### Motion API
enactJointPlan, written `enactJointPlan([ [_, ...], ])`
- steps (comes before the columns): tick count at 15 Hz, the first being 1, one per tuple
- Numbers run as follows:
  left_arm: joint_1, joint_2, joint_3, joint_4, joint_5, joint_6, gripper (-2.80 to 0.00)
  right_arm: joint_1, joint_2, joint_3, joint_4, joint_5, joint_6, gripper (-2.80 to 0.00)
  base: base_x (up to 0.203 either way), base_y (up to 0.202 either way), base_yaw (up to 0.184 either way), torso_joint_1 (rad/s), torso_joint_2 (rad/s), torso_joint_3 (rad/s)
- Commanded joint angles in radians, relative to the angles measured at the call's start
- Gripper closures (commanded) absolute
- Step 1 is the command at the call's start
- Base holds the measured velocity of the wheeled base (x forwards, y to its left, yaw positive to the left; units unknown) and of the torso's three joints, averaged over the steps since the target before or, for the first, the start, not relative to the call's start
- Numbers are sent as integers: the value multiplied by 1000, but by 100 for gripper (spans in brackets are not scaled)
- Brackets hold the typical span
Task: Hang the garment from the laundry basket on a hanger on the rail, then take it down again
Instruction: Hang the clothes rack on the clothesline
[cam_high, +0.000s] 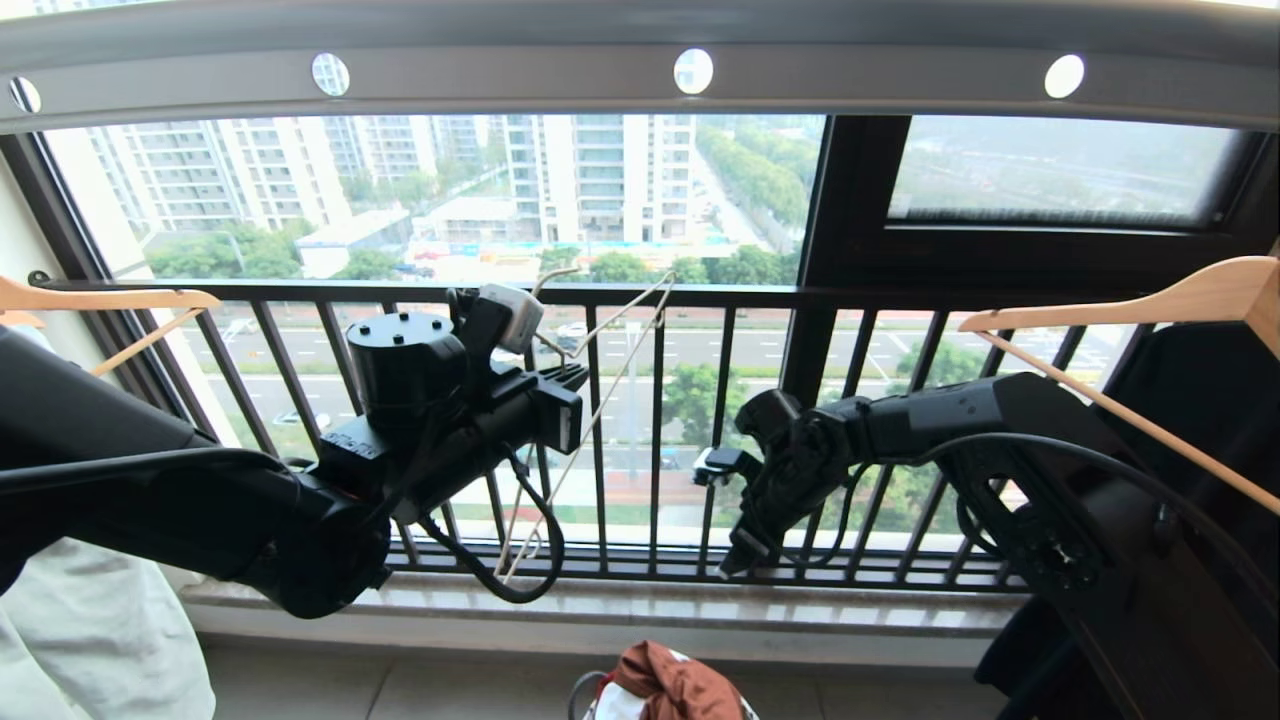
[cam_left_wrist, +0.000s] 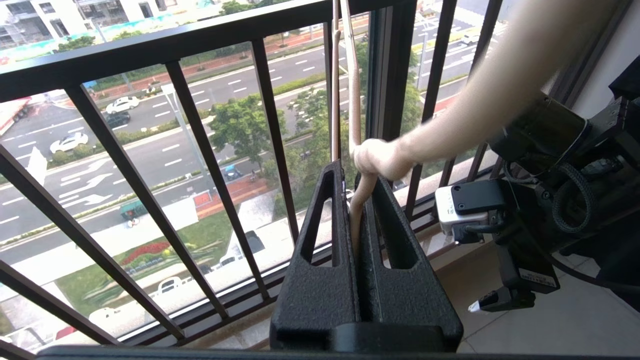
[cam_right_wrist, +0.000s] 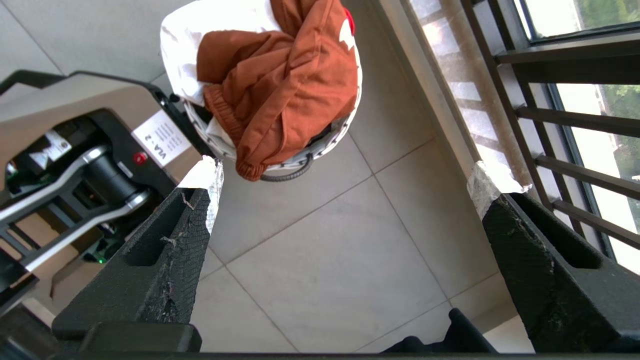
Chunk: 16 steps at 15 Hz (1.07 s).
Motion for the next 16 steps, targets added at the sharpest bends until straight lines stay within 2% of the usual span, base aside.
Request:
enactJointPlan([
  [1, 0, 0, 8, -4, -1, 0, 0, 0, -78, 68, 2, 2, 14, 0, 0, 0, 0, 0, 0, 0],
  [4, -1, -15, 25, 0, -5, 2, 0, -1, -208, 227, -11, 6, 70, 0, 0, 0, 0, 0, 0, 0],
  [6, -7, -52, 48, 33, -6, 20, 0, -1, -322, 378, -46, 5, 143, 0, 0, 0, 0, 0, 0, 0],
  [9, -44, -162, 85, 206, -11, 71, 0, 2, -550, 636, -123, -1, 292, 0, 0, 0, 0, 0, 0, 0],
  [12, -79, -241, 148, 244, -12, 77, 0, 21, -762, 878, -223, -10, 486, 0, 0, 0, 0, 0, 0, 0],
  [14, -96, -314, 209, 245, -12, 73, 0, 67, -891, 1003, -280, -56, 563, 0, 0, 0, 0, 0, 0, 0],
  [16, -102, -399, 261, 248, -9, 66, 0, 173, -942, 1041, -323, -133, 631, 0, 0, 0, 0, 0, 0, 0],
])
